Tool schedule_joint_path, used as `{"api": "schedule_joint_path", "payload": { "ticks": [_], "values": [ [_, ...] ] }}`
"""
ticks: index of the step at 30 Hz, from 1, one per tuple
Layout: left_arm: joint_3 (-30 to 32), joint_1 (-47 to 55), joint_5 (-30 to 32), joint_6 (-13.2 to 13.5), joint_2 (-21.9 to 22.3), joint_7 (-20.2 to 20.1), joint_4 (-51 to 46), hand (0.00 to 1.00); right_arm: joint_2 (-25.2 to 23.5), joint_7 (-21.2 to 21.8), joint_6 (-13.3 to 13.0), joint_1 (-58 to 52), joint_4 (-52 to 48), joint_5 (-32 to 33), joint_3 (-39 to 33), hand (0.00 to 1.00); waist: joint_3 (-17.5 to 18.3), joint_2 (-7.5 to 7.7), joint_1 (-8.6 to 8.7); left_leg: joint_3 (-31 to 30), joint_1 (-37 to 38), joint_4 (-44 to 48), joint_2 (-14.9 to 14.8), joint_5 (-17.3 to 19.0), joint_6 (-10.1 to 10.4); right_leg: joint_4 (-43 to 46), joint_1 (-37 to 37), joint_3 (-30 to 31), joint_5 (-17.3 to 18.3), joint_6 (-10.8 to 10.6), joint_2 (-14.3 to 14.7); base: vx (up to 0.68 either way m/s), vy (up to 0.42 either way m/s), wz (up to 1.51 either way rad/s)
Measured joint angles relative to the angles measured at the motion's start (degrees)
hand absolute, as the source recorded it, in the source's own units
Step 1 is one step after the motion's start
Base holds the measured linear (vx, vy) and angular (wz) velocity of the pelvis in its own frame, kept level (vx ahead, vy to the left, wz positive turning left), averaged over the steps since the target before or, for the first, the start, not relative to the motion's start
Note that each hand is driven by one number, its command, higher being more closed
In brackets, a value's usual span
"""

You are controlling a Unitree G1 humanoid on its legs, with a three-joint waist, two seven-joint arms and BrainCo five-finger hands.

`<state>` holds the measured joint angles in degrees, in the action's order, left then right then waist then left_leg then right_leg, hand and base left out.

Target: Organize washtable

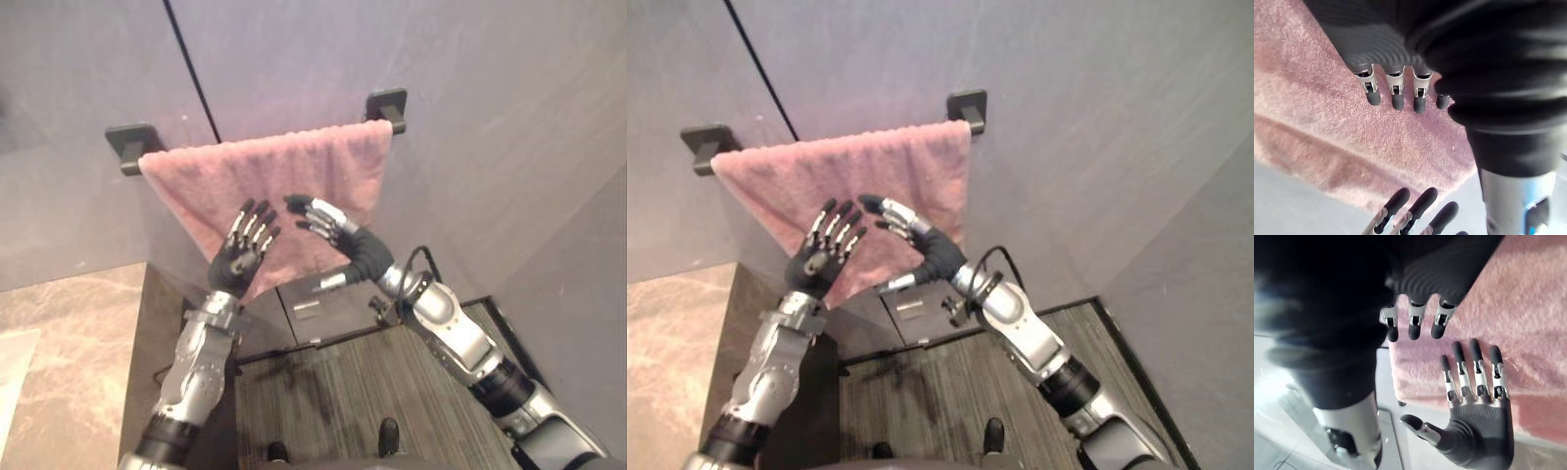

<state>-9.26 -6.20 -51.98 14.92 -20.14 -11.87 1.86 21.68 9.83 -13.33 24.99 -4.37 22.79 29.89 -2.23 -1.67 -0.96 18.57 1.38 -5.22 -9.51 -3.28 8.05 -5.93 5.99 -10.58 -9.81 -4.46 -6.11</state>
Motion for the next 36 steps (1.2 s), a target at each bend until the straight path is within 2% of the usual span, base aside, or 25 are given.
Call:
{"api": "schedule_joint_path", "payload": {
  "ticks": [6,11,14,17,27,30,36],
  "values": [
    [2.2,-7.2,1.3,0.8,1.1,3.4,8.3,0.0,-1.2,-3.7,0.2,3.1,7.2,-0.4,-3.4,0.0,0.0,0.03,-0.01,0.5,-0.2,0.0,0.1,-0.1,0.0,0.1,0.5,0.2,-0.7,0.1,0.0,0.01,0.012,-0.05],
    [3.3,-12.0,2.8,1.1,1.1,4.7,17.5,0.0,-1.7,-5.2,1.1,4.7,12.8,-0.1,-5.4,0.0,0.0,0.15,-0.1,0.5,-0.2,0.1,0.4,-0.1,0.0,0.0,0.8,0.5,-1.7,0.3,-0.2,-0.05,0.033,-0.05],
    [4.2,-13.3,3.5,1.1,1.0,5.9,19.8,0.0,-1.9,-6.0,1.5,4.7,14.5,-0.1,-7.0,0.0,0.0,0.29,-0.25,0.7,-0.7,0.3,0.4,-0.1,-0.1,0.0,1.4,1.0,-1.9,0.4,-0.2,-0.1,0.014,-0.07],
    [7.1,-13.3,3.7,0.9,1.0,7.0,21.2,0.0,-1.6,-6.5,2.6,4.6,14.9,-0.1,-9.8,0.0,-0.4,0.43,-0.09,0.9,-0.7,0.2,0.2,-0.2,0.0,0.0,1.8,1.3,-1.7,0.3,0.0,-0.1,-0.006,-0.07],
    [13.5,-6.7,5.6,0.5,0.9,7.0,21.2,0.0,2.5,-7.5,2.8,-3.6,14.9,-1.0,-21.2,0.0,-1.0,0.32,0.01,1.1,-0.9,-0.1,-0.6,-0.5,0.6,0.0,2.3,1.2,-1.4,0.7,0.6,-0.03,0.011,-0.02],
    [14.9,-4.4,6.7,0.3,0.9,6.9,23.8,0.0,2.5,-7.4,2.7,-5.9,15.7,-1.6,-23.6,0.0,-1.1,0.37,0.0,1.1,-0.8,-0.1,-0.5,-0.7,0.3,0.0,2.2,1.2,-1.5,0.8,0.5,0.02,0.047,0.01],
    [15.0,-0.9,10.4,-0.8,1.4,6.7,31.3,0.0,-0.3,-7.7,2.9,-9.8,25.0,-3.2,-27.2,0.0,-1.9,1.15,0.1,0.4,-0.5,-0.1,-0.4,-0.5,0.3,-0.1,1.4,0.1,-1.2,0.3,0.3,0.0,0.038,0.07]
  ]
}}
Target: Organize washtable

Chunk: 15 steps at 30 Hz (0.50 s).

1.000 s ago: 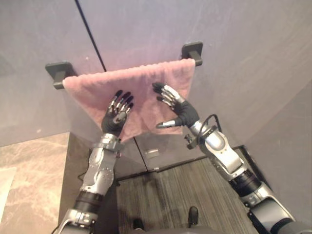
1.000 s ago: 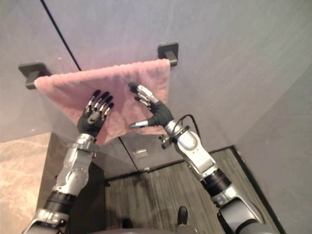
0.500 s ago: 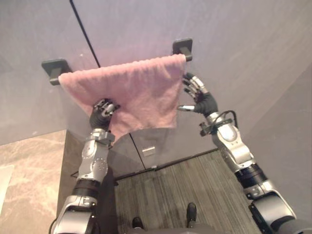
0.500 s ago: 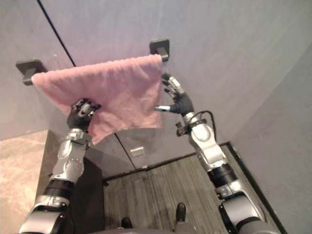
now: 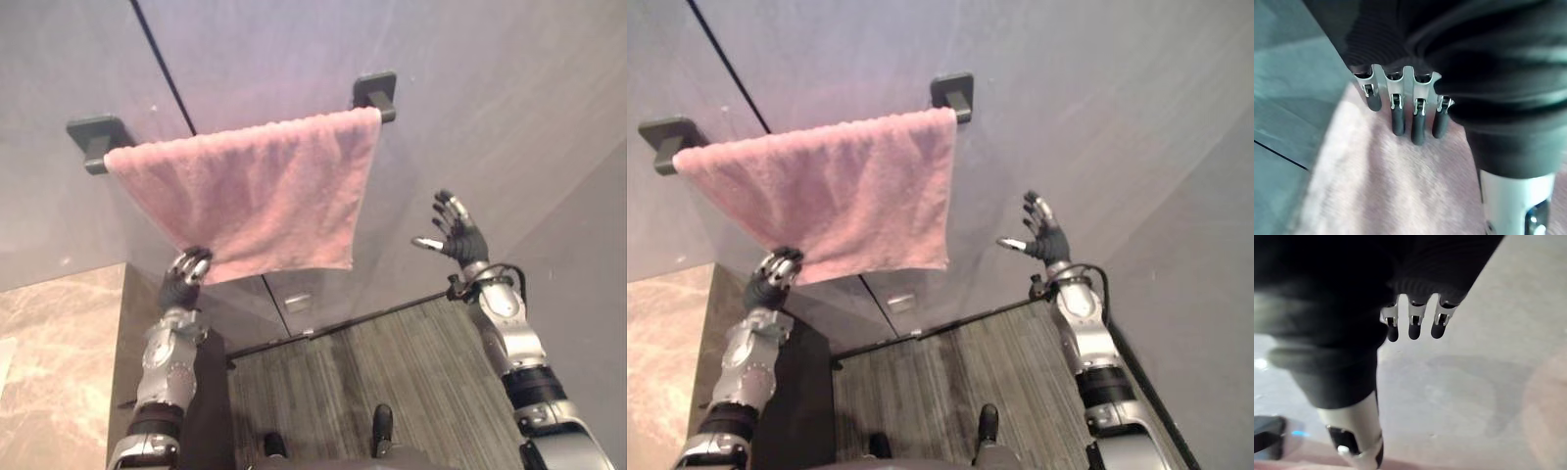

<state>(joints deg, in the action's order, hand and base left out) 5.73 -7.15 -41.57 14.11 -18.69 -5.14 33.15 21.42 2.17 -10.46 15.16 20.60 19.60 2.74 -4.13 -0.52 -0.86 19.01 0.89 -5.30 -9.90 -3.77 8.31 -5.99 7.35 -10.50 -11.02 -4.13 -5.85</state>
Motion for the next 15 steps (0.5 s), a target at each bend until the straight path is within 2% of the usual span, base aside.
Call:
{"api": "schedule_joint_path", "payload": {
  "ticks": [5,9,11,15],
  "values": [
    [0.0,3.2,5.5,-1.3,4.7,0.1,10.4,0.0,-4.7,0.1,0.9,-4.6,6.8,-1.9,-0.2,0.0,-0.2,0.16,0.07,-0.1,0.0,0.0,0.1,0.2,0.0,0.0,-0.1,-0.2,1.0,-0.8,-0.2,-0.02,0.03,0.02],
    [-0.6,5.4,11.2,-2.7,9.2,0.2,18.9,0.0,-9.3,0.0,1.1,-7.2,16.9,-3.7,-1.8,0.0,-0.7,-0.15,0.05,-0.1,0.9,0.0,0.0,0.6,0.2,0.0,-0.9,-0.2,1.2,-0.8,-0.1,-0.01,0.018,-0.01],
    [-0.6,6.4,15.1,-3.0,11.7,0.6,24.3,0.0,-10.8,-1.0,1.8,-8.5,27.5,-5.4,-3.0,0.0,-1.0,-0.53,-0.03,-0.1,2.5,0.0,0.0,1.2,0.3,0.0,-2.6,-0.3,1.9,-1.2,-0.1,-0.01,0.041,0.02],
    [-0.5,7.4,22.2,-4.0,14.0,2.3,29.3,0.0,-12.9,-1.1,4.2,-11.1,40.0,-10.0,-6.5,0.0,-1.2,-0.84,0.02,-0.1,3.9,0.0,0.0,1.9,0.3,0.0,-3.9,-0.3,2.4,-1.3,-0.1,0.0,0.017,0.0]
  ]
}}
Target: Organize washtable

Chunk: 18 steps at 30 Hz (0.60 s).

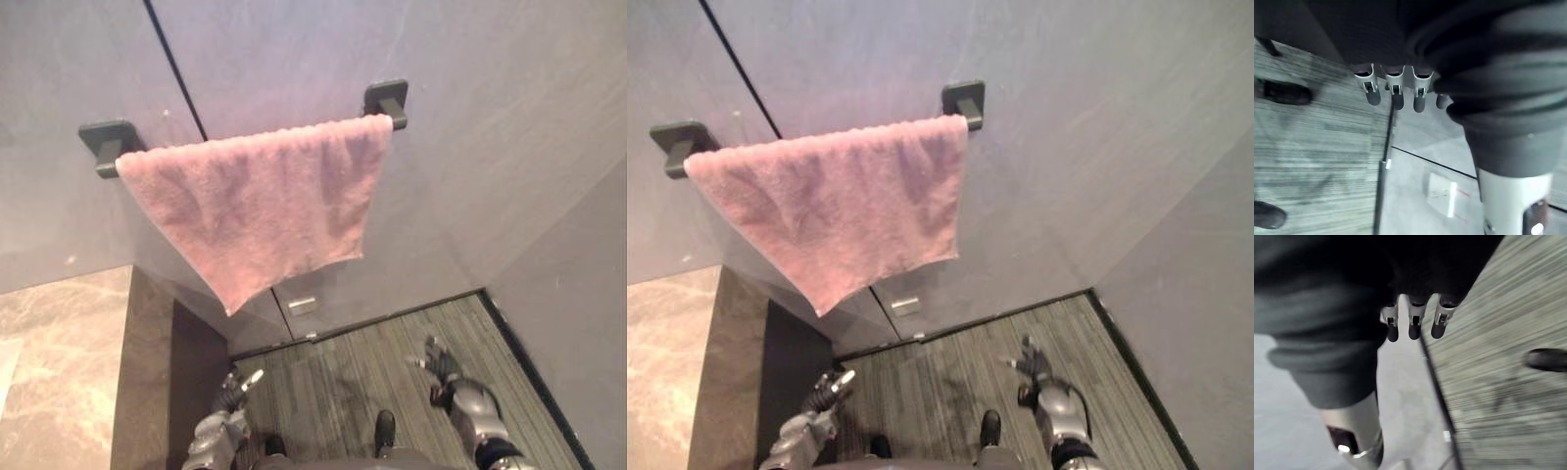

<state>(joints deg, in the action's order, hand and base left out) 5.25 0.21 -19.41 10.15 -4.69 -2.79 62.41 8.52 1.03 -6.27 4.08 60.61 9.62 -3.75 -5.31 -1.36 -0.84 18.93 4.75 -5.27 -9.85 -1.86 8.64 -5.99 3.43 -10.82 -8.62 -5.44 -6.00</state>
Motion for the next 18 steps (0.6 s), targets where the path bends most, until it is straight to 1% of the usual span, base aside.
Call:
{"api": "schedule_joint_path", "payload": {
  "ticks": [2,3,4,6,7,9,13,15,18],
  "values": [
    [0.2,1.5,4.7,-1.0,1.7,1.2,1.5,0.0,-1.2,-0.1,1.4,-2.7,4.4,-2.9,-2.8,0.0,-0.1,-0.18,0.1,0.1,0.6,0.5,0.0,0.7,0.0,0.0,-0.8,0.1,0.2,-0.1,0.0,0.0,0.0,0.0],
    [0.3,1.7,6.0,-1.2,2.1,1.7,2.0,0.0,-1.4,-0.2,1.7,-3.5,4.9,-3.6,-3.3,0.0,-0.2,-0.3,0.13,0.1,1.0,0.6,0.0,0.8,0.0,0.0,-1.2,0.0,0.2,0.0,0.0,0.02,0.009,-0.04],
    [2.0,2.1,6.7,-1.6,2.3,1.9,2.6,0.0,-1.9,-0.5,2.3,-4.6,5.5,-4.1,-5.3,0.0,-0.2,-0.38,0.21,0.2,1.7,1.0,0.0,1.4,0.0,0.0,-1.9,0.2,0.3,0.0,0.1,0.01,0.006,-0.03],
    [2.9,2.2,7.5,-2.3,2.4,2.0,3.1,0.0,-1.7,-1.1,2.4,-5.3,5.5,-5.5,-6.1,0.0,-0.3,-0.45,0.39,0.3,2.2,1.9,0.0,2.2,0.0,0.0,-2.8,0.2,0.5,-0.2,0.1,0.0,0.002,-0.02],
    [3.3,2.4,9.5,-2.4,2.4,2.0,3.5,0.0,-1.7,-1.2,2.4,-5.7,5.5,-5.7,-6.8,0.0,-0.3,-0.48,0.33,0.1,2.6,2.4,0.0,2.6,-0.1,0.0,-3.4,0.2,0.9,-0.6,0.0,0.0,0.0,0.0],
    [3.7,2.8,10.8,-2.4,2.4,2.0,3.7,0.0,-1.7,-1.3,2.4,-5.9,5.5,-5.6,-7.2,0.0,-0.3,-0.47,0.31,0.0,3.3,2.4,0.1,2.9,-0.2,0.0,-4.0,0.0,1.2,-0.7,-0.1,-0.03,0.015,0.04],
    [4.4,2.9,11.3,-2.4,2.3,2.1,3.7,0.0,-1.9,-1.4,2.4,-6.0,5.6,-4.1,-8.4,0.0,-0.3,-0.5,0.26,-0.2,3.2,3.3,0.0,3.5,-0.2,0.0,-4.4,-0.1,1.5,-0.7,-0.2,-0.01,0.004,0.01],
    [4.4,2.9,11.2,-2.4,2.4,2.1,3.8,0.0,-2.0,-1.4,2.4,-6.1,5.7,-3.3,-9.5,0.0,-0.4,-0.77,0.27,-0.5,3.1,3.8,-0.2,3.8,-0.1,0.0,-4.7,-0.4,1.5,-0.5,-0.1,0.01,-0.01,0.09],
    [4.4,3.0,10.3,-2.4,2.6,2.9,3.9,0.0,-1.9,-2.0,2.4,-5.5,5.6,-2.9,-9.5,0.0,-0.7,-1.2,0.92,-1.8,2.5,4.3,-0.9,3.8,-0.1,0.0,-5.7,-1.9,1.7,-0.2,0.0,0.01,-0.023,0.23]
  ]
}}
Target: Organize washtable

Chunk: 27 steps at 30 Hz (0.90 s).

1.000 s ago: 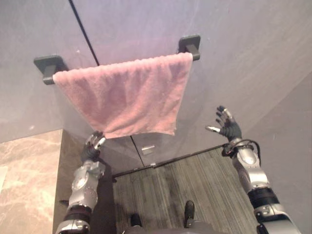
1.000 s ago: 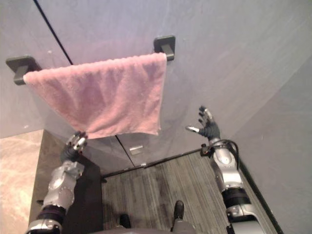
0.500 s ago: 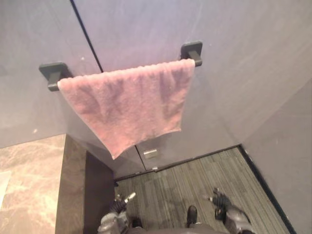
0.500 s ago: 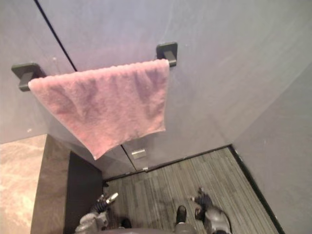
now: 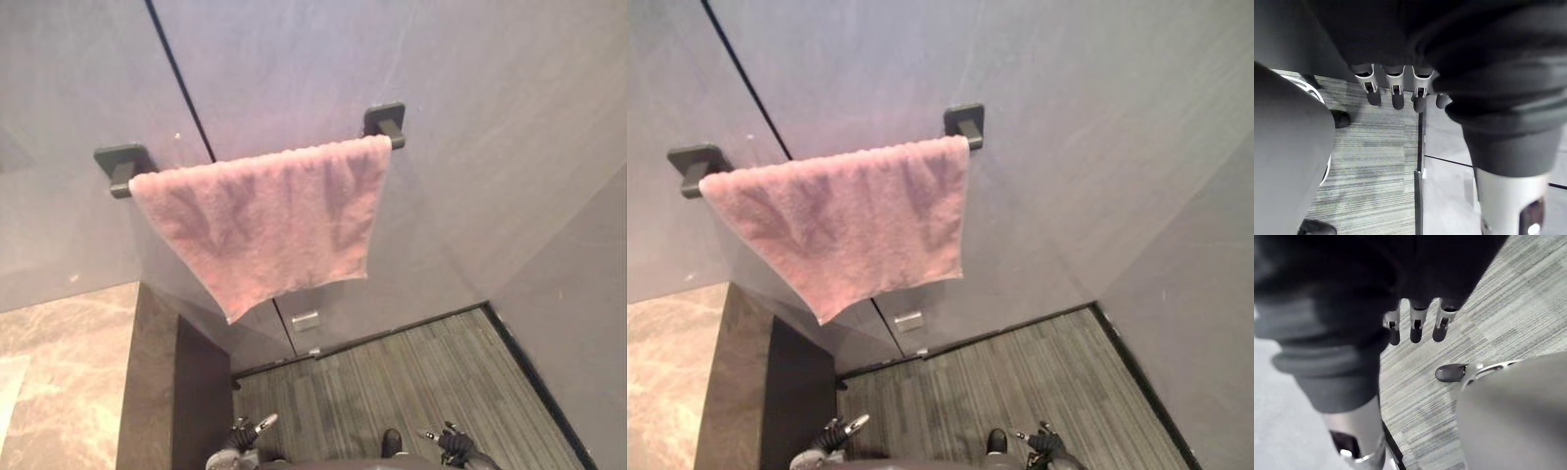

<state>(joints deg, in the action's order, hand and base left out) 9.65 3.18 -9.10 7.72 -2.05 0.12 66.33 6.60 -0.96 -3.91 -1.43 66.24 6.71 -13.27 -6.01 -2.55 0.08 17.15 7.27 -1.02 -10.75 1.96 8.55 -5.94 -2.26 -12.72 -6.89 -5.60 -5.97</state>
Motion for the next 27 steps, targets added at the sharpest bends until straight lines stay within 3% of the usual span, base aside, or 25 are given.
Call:
{"api": "schedule_joint_path", "payload": {
  "ticks": [4,6,7,8,9,10,11,12,13,14,15,16,17,18,19,20,22,23,26,27],
  "values": [
    [2.4,0.7,-6.3,0.3,0.0,0.2,-1.8,0.0,0.0,-0.1,-0.1,1.4,-0.1,-0.5,3.2,0.0,-1.7,0.67,-0.38,-3.2,-5.4,7.7,-1.2,0.0,0.3,0.3,-0.7,-3.5,1.8,1.0,0.0,-0.03,-0.062,0.46],
    [3.5,1.1,-8.2,0.3,0.2,0.3,-3.2,0.0,0.6,-0.1,-0.1,2.5,0.0,-0.8,4.7,0.0,-2.8,0.15,-1.12,-2.6,-11.0,14.6,-1.7,-2.5,1.2,2.1,0.5,-5.0,2.4,1.7,-0.4,-0.1,-0.108,0.58],
    [4.1,1.7,-8.5,0.4,0.2,0.3,-3.9,0.0,0.9,-0.1,-0.1,3.8,0.0,-0.9,4.8,0.0,-3.2,0.67,-1.18,-1.4,-13.5,15.9,-1.6,-5.8,0.9,5.0,2.5,-6.2,3.7,3.2,-1.4,-0.07,-0.093,0.61],
    [5.8,1.6,-8.8,0.4,-0.4,0.3,-4.0,0.0,0.8,-0.1,-0.2,4.5,0.0,-0.9,4.6,0.0,-4.2,1.31,-1.18,2.4,-14.7,20.3,-1.8,-5.6,-0.4,6.5,4.0,-7.3,4.8,4.5,-3.3,-0.12,-0.065,0.53],
    [7.5,1.9,-8.7,0.3,-0.3,0.2,-3.9,0.0,1.1,-0.2,-0.2,4.9,-0.1,-0.9,4.2,0.0,-4.6,0.78,-1.59,5.9,-16.9,33.0,-4.5,-2.5,-3.7,7.8,4.7,-7.3,5.4,4.9,-3.4,-0.09,-0.037,0.25],
    [8.5,2.5,-8.7,0.1,-0.2,0.2,-3.4,0.0,1.4,-0.2,-0.3,5.0,-0.3,-0.9,3.9,0.0,-4.7,0.17,-1.7,7.8,-17.3,41.4,-5.9,-1.7,-4.6,8.1,4.6,-7.2,5.6,5.0,-3.2,-0.02,-0.06,-0.07],
    [10.2,4.2,-8.5,-0.2,0.5,0.1,-2.3,0.0,1.9,-0.2,-0.5,4.8,-0.6,-0.9,3.1,0.0,-4.6,-0.57,-1.89,10.6,-16.4,51.6,-7.2,-1.9,-5.0,8.0,3.8,-6.7,5.7,5.0,-3.2,0.08,-0.07,-0.08],
    [12.6,5.8,-7.9,-0.6,1.4,-0.1,-2.0,0.0,1.9,-0.1,-0.5,4.1,-1.3,-0.9,1.9,0.0,-4.3,-1.2,-2.03,13.4,-13.2,52.8,-7.2,-4.8,-6.5,8.2,3.6,-6.9,5.6,5.0,-2.9,0.1,-0.068,0.14],
    [14.3,6.3,-7.6,-0.9,2.0,-0.2,-1.6,0.0,1.9,-0.1,-0.5,2.8,-1.9,-0.9,0.3,0.0,-3.7,-2.12,-1.89,14.6,-11.5,49.1,-7.2,-7.7,-7.5,8.5,3.6,-8.2,5.3,4.7,-2.2,0.07,-0.037,0.34],
    [15.4,6.1,-7.4,-1.2,2.2,-0.2,-1.1,0.0,1.8,-0.2,-0.3,2.3,-1.8,-0.9,-1.0,0.0,-3.6,-2.2,-1.9,15.1,-10.6,47.4,-6.9,-6.2,-6.4,8.9,3.6,-9.3,5.3,4.7,-2.2,0.05,-0.019,0.65],
    [17.7,6.1,-6.5,-1.7,2.2,-0.2,-0.9,0.0,0.2,-0.1,0.4,1.7,-1.2,-0.9,-3.6,0.0,-3.5,-0.25,-1.56,17.3,-8.1,42.3,-4.9,-5.6,-5.3,9.0,3.1,-11.1,5.2,4.8,-3.9,0.06,-0.001,0.56],
    [18.5,6.2,-6.2,-2.1,2.3,-0.2,-0.7,0.0,-0.2,-0.1,0.5,1.7,-0.8,-0.9,-4.4,0.0,-3.3,0.33,-1.38,18.4,-5.9,38.1,-3.5,-4.5,-3.6,9.0,2.8,-12.1,5.2,4.9,-4.3,0.06,0.022,0.78],
    [19.2,6.5,-5.2,-2.6,2.3,-0.2,-0.7,0.0,-0.8,-0.2,0.5,1.5,-0.8,-0.8,-5.5,0.0,-2.9,-0.22,-0.39,20.0,-1.2,28.6,-1.3,-0.5,-0.1,8.8,1.9,-15.2,4.9,5.4,-4.0,0.06,0.051,0.74],
    [19.0,6.1,-4.6,-2.7,2.3,-0.2,-0.7,0.0,-1.3,-0.2,0.5,1.5,-0.8,-0.8,-6.4,0.0,-2.8,-0.38,0.68,20.1,0.3,24.9,-0.9,1.8,-0.2,8.9,1.6,-17.4,5.2,6.1,-3.5,0.06,0.102,1.18],
    [17.2,5.0,-3.4,-2.9,2.4,-0.3,-0.7,0.0,-1.1,-0.3,0.5,1.5,-0.8,-0.4,-8.0,0.0,-1.8,-2.63,1.53,19.6,1.8,16.4,-0.3,4.4,-0.4,9.2,1.7,-20.5,5.5,6.4,-1.9,0.06,0.169,1.36],
    [14.0,2.7,-2.4,-2.9,2.4,-0.4,-1.0,0.0,-1.0,-0.3,0.4,1.5,-1.0,0.0,-9.0,0.0,-1.0,-3.83,1.99,18.8,4.0,7.4,1.5,4.3,-0.3,9.6,2.2,-23.2,5.6,6.3,-1.2,0.04,0.189,1.28],
    [9.4,-0.5,-1.7,-2.8,2.2,-0.8,-2.3,0.0,-0.5,-0.4,0.4,2.6,-1.1,0.7,-8.9,0.0,-0.6,-4.65,2.04,17.9,4.4,0.5,2.4,4.2,-0.2,11.2,3.8,-25.7,6.5,5.6,-1.3,-0.04,0.17,1.02],
    [4.9,-3.5,-1.4,-2.7,1.5,-1.2,-3.9,0.0,-1.0,-0.3,0.2,3.0,-1.8,1.8,-8.9,0.0,-1.1,-3.64,2.35,14.3,3.6,-2.1,3.2,3.4,-1.3,13.0,4.3,-28.8,6.9,5.3,-2.7,-0.08,0.105,1.07],
    [-1.1,-5.6,-1.3,-1.5,0.2,-1.2,-8.1,0.0,-2.7,-0.3,0.3,2.9,-1.9,2.2,-9.2,0.0,-1.6,-0.27,2.08,10.4,2.0,-2.1,4.9,2.1,-3.1,14.7,4.1,-31.8,6.9,5.3,-5.2,-0.08,0.037,0.8],
    [-1.8,-5.6,-1.3,-1.4,0.1,-1.2,-8.4,0.0,-2.8,-0.3,0.3,2.9,-2.0,2.1,-9.2,0.0,-1.6,0.03,2.16,10.0,1.9,-2.1,5.1,2.1,-3.2,14.8,4.0,-31.9,6.8,5.3,-5.6,-0.08,0.049,0.35]
  ]
}}
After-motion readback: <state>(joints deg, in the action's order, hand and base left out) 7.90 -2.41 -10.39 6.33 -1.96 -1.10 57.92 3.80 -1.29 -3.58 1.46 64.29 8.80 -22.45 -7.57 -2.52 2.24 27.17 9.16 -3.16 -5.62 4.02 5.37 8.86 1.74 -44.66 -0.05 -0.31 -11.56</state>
